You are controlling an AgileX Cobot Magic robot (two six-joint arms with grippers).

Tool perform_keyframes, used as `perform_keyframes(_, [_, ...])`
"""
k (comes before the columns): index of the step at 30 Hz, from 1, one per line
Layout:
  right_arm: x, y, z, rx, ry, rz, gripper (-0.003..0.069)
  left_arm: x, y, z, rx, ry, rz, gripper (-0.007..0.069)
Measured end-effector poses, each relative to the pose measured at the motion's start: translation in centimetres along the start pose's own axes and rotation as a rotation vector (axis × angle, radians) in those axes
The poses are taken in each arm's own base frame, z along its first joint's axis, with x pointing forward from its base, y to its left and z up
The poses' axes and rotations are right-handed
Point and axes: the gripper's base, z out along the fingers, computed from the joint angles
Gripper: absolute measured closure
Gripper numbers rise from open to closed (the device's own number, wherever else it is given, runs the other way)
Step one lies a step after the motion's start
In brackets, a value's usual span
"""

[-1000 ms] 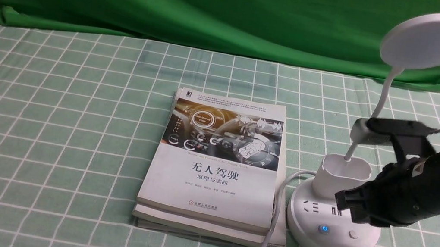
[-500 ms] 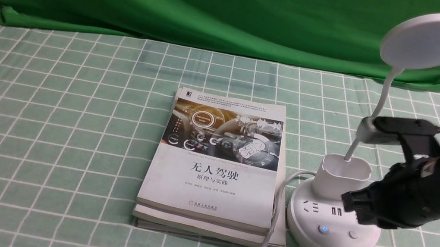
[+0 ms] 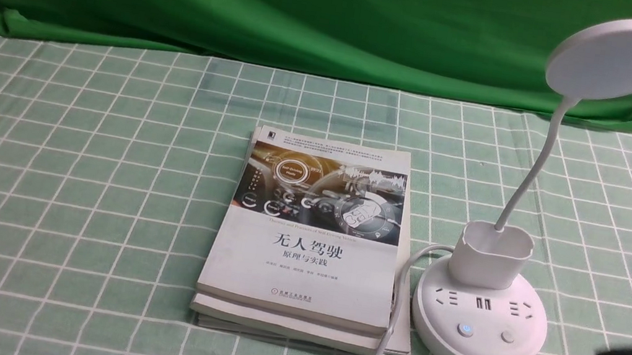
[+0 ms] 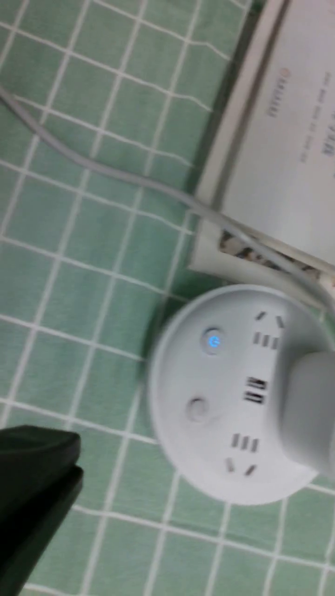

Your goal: Turn off the desk lamp on the blue coffee tablecloth by hand.

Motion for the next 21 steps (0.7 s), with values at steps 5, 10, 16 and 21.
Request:
perform_keyframes(5, [2.6, 0.0, -1.6, -0.008, -0.08, 0.053, 0.061, 0.0, 0.0, 0.0, 0.0, 0.0, 0.0, 0.0624])
perform_keyframes(10, [3.4, 0.1, -3.4, -0.02, -0.18, 0.064, 0.0594, 0.0, 0.0, 0.0, 0.0, 0.0, 0.0, 0.0624])
perform_keyframes(16, [3.7, 0.2, -4.4, -0.026, -0.237, 0.061, 0.058, 0.0, 0.0, 0.0, 0.0, 0.0, 0.0, 0.0624])
perform_keyframes(21, [3.9, 0.1, -4.6, -0.022, -0.253, 0.056, 0.0575, 0.0, 0.0, 0.0, 0.0, 0.0, 0.0, 0.0624])
